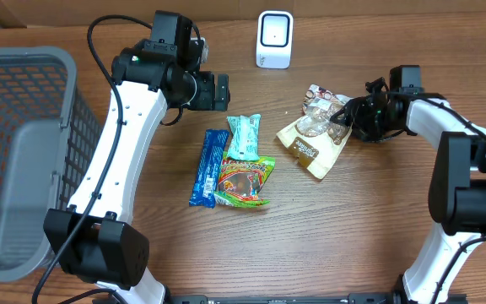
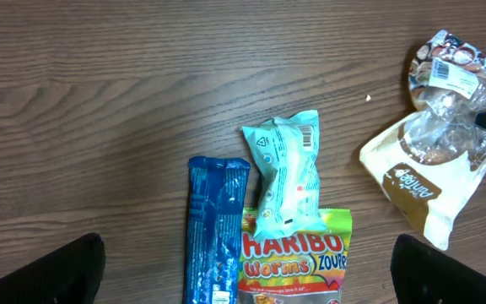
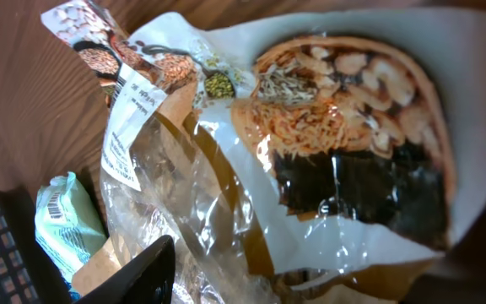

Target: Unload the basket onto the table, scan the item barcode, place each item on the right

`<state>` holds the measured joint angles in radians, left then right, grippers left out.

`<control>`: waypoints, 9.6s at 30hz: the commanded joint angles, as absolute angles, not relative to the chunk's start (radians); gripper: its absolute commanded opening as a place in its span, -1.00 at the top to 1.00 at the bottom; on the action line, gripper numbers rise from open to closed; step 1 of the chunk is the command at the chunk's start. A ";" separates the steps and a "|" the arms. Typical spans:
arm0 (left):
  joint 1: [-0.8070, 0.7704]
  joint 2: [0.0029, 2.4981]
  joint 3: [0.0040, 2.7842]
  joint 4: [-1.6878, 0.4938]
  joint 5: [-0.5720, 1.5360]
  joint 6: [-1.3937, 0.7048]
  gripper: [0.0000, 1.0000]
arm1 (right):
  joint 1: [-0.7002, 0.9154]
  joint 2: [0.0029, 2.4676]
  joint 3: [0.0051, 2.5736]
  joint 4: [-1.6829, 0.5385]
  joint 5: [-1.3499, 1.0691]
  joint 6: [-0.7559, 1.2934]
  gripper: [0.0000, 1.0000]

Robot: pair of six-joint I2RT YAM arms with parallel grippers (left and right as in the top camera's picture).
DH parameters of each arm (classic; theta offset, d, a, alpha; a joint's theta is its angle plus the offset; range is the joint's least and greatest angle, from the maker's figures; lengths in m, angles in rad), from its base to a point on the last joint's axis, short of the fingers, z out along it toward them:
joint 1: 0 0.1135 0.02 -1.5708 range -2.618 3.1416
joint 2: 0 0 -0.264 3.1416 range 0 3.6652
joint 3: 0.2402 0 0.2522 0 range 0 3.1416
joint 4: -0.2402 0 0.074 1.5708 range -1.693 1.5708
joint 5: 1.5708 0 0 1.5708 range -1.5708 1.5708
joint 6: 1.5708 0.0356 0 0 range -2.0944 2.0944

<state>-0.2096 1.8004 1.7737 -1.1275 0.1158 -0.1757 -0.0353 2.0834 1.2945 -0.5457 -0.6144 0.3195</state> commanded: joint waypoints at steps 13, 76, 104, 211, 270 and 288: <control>-0.224 1.813 1.769 -1.111 0.123 -0.153 -0.98 | -0.028 2.114 1.295 -0.653 -0.599 0.259 0.92; -0.223 1.813 1.769 -1.114 0.146 -0.153 -1.00 | 0.418 2.128 1.677 0.153 0.702 -0.860 0.92; -0.223 1.813 1.769 -1.113 0.146 -0.153 -0.99 | 0.416 2.269 1.677 0.295 0.638 -1.081 0.92; -0.225 1.811 1.774 -1.144 0.174 -0.120 -1.00 | -0.686 1.799 1.230 -0.826 -0.537 0.131 -0.96; -0.221 1.812 2.096 -1.487 -0.063 -0.322 -1.00 | 0.662 1.882 1.182 -0.694 -0.402 0.744 0.84; -0.226 1.813 2.094 -1.499 0.035 -0.322 -1.00 | 0.412 1.874 1.398 -1.200 -0.461 0.484 0.36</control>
